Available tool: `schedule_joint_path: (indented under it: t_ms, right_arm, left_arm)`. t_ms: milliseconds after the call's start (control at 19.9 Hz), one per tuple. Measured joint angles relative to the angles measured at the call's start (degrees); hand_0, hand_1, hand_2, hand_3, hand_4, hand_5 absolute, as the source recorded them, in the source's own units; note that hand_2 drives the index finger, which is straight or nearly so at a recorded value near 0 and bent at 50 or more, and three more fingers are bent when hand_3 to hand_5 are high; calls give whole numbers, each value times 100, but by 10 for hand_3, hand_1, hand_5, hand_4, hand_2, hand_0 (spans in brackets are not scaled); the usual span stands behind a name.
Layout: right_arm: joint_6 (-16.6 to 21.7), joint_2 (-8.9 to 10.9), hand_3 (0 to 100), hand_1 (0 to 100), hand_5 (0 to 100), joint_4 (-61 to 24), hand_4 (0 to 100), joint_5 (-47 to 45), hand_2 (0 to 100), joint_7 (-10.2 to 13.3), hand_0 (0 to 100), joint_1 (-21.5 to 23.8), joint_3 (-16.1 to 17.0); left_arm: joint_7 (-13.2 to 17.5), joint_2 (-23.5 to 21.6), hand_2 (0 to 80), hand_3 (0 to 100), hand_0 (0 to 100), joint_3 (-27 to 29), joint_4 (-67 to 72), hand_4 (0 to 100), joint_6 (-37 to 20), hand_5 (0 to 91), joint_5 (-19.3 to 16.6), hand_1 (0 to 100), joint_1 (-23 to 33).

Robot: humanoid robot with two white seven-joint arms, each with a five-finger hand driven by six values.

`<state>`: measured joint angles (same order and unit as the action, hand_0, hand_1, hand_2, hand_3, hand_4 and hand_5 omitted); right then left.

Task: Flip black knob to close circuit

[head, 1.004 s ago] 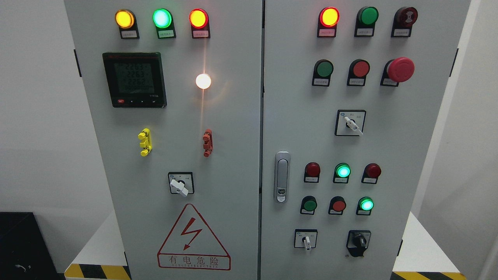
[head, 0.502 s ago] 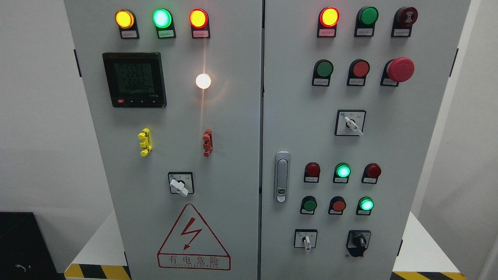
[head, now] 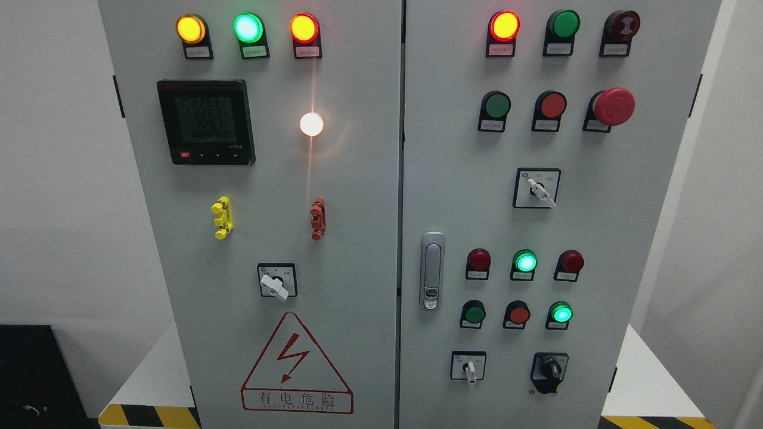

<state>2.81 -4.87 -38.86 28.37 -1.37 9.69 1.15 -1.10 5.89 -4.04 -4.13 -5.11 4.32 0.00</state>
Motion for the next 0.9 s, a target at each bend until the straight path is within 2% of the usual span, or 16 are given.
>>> schedule_joint_path:
  t_ms: [301,351,703,903]
  right_arm:
    - [12,-45,347,70,142,-1145,330,1084,288,27,0,35,244]
    - [13,-56,392,66,181,-1330,381,1245,311,17,0,37,277]
    - [-5,-122,531,55,352,-2685,514,2175,379,-238,0,9,476]
    - [-35,-147,644,55,459,-3365,584,2577,473,-311,0,-20,560]
  left_arm:
    - [0,0,0,0,120,0,0,0,0,0,0,556,0]
    - [0,0,0,0,120,0,0,0,0,0,0,556,0]
    - [0,0,0,0,120,0,0,0,0,0,0,556,0]
    - [0,0,0,0,120,0,0,0,0,0,-1,556,0]
